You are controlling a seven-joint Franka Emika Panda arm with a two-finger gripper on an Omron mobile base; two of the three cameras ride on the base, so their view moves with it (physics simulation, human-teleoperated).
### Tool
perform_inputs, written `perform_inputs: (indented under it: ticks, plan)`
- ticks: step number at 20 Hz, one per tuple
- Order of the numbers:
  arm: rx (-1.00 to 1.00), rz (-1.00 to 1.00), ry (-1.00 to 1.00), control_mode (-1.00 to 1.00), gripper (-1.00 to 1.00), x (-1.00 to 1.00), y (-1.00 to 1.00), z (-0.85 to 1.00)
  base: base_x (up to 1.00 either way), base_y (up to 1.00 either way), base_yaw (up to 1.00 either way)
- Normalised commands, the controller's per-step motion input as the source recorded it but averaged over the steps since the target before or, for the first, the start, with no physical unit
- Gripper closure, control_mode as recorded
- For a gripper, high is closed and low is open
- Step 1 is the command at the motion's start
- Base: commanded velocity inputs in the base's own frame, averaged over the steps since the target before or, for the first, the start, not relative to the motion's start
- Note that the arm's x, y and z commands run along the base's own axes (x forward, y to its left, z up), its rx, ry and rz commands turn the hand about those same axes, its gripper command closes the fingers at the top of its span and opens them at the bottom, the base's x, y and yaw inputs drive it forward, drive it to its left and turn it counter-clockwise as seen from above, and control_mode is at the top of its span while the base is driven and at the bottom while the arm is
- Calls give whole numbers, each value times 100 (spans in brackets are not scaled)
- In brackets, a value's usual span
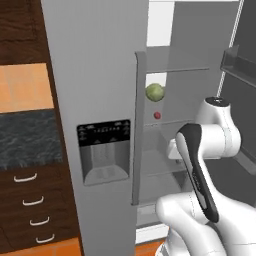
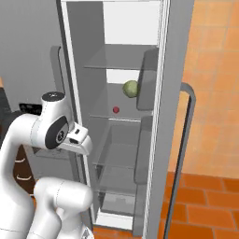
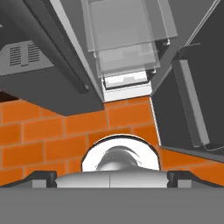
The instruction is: Take the strawberry from the fridge and place it on top of the pancake, located on the dining counter.
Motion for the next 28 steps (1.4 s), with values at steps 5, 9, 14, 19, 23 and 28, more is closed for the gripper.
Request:
perform_inputs:
  ticks: [5, 9, 14, 19, 23, 28]
  plan:
    - [0, 0, 0, 100, -100, 0, 0, 0, 42, -7, -30]
    - [0, 0, 0, 100, -100, 0, 0, 0, 44, -5, -28]
    - [0, 0, 0, 100, -100, 0, 0, 0, 37, -10, -1]
    - [0, 0, 0, 100, -100, 0, 0, 0, 31, -29, 11]
    - [0, 0, 0, 100, -100, 0, 0, 0, 16, -25, 11]
    - [0, 0, 0, 100, -100, 0, 0, 0, 20, -26, 13]
